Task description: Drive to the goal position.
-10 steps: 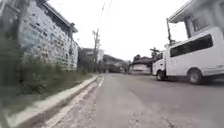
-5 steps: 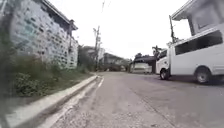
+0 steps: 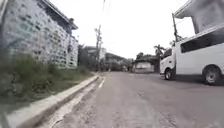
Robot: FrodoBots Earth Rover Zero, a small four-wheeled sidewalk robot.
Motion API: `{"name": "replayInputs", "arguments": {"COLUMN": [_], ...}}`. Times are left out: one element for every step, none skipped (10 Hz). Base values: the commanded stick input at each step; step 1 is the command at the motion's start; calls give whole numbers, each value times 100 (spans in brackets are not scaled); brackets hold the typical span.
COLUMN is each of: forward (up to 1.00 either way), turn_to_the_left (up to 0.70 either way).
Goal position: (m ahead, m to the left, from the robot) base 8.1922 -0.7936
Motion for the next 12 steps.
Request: {"name": "replayInputs", "arguments": {"forward": [70,70,70,70,70,70,70,70,70,70,70,70], "turn_to_the_left": [0,0,-11,-29,-35,-35,-35,-29,0,0,0,0]}}
